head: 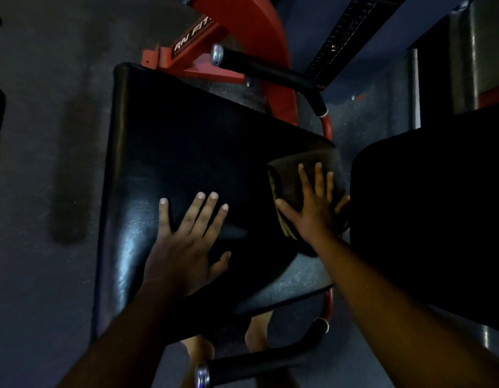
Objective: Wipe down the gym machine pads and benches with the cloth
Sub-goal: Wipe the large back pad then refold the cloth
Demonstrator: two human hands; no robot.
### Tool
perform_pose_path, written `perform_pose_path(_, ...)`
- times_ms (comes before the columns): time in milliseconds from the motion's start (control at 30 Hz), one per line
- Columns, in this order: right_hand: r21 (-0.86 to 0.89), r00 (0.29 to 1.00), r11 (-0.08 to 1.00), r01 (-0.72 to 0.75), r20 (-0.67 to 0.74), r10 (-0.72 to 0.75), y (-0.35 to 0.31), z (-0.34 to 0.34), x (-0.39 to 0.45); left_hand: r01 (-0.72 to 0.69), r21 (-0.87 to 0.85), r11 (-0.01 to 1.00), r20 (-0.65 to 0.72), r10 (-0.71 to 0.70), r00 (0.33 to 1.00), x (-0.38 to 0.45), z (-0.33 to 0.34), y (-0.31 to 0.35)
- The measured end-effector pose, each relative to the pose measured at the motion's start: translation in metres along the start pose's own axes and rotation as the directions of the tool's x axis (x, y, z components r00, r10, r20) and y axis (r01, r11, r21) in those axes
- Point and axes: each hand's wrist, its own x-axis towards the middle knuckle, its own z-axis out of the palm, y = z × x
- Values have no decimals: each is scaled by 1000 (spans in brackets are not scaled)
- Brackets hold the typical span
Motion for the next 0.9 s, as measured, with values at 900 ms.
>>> perform_pose_path(900,27,995,995,-91,-47,93,-42,-8,28,13,33,999,3,-13,1000,0,4,1)
